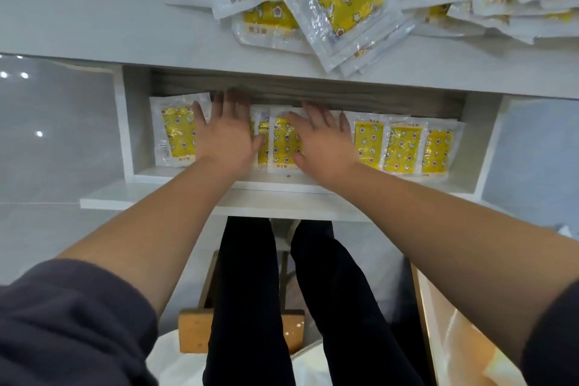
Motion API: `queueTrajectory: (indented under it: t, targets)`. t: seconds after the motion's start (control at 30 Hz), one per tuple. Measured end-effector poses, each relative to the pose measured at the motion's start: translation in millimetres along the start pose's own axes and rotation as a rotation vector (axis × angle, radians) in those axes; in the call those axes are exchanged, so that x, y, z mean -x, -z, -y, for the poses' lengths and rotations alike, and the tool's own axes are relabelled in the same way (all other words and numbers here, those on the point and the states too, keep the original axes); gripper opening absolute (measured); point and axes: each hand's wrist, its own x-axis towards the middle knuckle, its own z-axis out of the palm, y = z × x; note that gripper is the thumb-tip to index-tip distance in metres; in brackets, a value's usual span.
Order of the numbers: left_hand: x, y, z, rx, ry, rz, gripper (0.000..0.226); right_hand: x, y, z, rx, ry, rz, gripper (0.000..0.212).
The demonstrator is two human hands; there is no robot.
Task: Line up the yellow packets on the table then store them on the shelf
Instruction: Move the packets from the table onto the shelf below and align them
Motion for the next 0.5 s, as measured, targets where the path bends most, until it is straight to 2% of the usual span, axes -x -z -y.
queueTrajectory:
  t: [0.1, 0.2, 0.3, 0.5]
  targets:
    - [29.3, 22.4, 0.4, 0.032, -0.070, -0.016, 0.062, 32.5, 22.6, 3.6, -0.112, -0.026, 0.016, 0.060]
    - [56.7, 33.4, 9.1, 0.046, -0.125, 0.183, 0.053, 60.5, 44.8, 3.2, -0.198, -0.048, 0.092, 0.056]
    - [57.8, 29.9, 17.5, 0.197, -0.035, 0.426, 0.063, 65.1, 53.3, 1.9, -0.226, -0.060, 0.222, 0.054]
    - [33.1, -5.9, -1.6, 0.374, 0.092, 0.528, 0.080, 34.8, 35.2, -2.5, -0.255, -0.121, 0.372, 0.051]
